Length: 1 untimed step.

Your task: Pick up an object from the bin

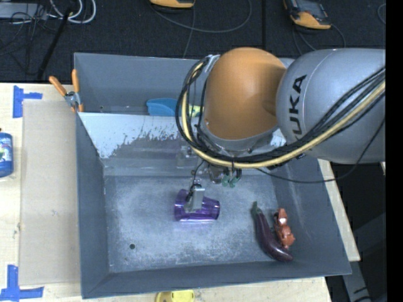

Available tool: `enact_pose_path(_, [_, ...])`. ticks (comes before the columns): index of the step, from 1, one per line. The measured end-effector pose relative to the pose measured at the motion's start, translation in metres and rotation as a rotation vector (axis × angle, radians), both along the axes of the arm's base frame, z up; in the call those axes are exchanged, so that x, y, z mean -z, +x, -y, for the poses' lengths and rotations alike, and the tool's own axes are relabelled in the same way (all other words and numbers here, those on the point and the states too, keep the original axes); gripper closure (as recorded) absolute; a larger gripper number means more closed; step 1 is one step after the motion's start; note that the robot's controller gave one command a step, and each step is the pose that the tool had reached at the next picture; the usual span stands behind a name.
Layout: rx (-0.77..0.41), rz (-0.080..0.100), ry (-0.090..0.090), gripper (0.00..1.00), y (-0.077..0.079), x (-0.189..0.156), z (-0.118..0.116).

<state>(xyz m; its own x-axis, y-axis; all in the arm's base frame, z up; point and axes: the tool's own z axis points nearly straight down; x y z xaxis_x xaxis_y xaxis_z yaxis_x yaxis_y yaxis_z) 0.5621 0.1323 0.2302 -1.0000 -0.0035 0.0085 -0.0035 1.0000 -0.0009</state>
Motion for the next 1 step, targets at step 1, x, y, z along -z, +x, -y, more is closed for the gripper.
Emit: enact_pose_path(1, [0.003,0.008,0.001,0.0,0.0012,-0.0047,0.0007])
